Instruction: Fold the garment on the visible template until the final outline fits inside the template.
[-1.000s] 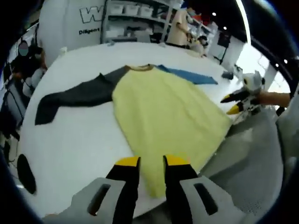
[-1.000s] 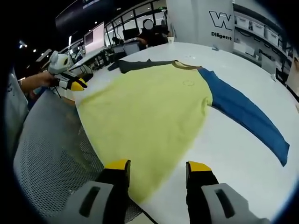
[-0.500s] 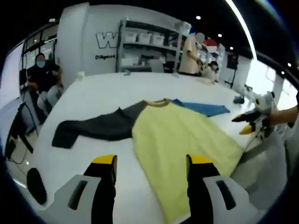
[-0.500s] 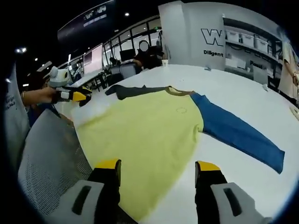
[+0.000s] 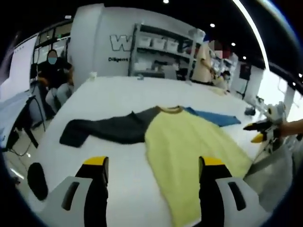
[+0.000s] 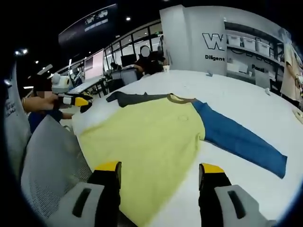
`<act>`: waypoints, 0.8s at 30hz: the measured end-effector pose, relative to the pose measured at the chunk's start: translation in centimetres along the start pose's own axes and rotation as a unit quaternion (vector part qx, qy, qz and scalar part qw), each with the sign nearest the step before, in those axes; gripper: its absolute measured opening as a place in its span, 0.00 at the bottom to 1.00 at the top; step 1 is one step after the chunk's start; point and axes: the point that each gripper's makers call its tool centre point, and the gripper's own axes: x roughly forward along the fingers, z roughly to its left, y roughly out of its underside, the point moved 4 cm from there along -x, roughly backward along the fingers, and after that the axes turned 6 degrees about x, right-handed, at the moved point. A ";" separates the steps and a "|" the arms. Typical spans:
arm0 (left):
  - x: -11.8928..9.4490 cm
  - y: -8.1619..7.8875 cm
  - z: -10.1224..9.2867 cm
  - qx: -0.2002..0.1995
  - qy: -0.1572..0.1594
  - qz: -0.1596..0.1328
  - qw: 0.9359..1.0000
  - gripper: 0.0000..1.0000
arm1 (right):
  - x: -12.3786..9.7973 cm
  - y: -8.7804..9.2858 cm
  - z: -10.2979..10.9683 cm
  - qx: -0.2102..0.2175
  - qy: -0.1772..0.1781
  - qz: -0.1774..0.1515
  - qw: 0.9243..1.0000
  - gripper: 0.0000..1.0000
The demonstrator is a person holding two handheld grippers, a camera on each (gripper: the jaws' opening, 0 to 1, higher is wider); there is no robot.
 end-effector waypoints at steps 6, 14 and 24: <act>0.2 0.7 1.8 -0.006 -0.023 0.011 1.000 0.76 | 0.3 0.4 0.5 -0.002 -0.005 0.014 1.000 0.61; 1.5 1.7 5.9 -0.028 -0.056 0.029 0.998 0.69 | 0.6 0.0 0.3 -0.003 -0.008 0.021 1.000 0.59; 3.4 1.0 10.5 -0.045 -0.095 0.018 0.994 0.57 | 0.3 0.3 0.5 0.003 -0.005 0.031 1.000 0.56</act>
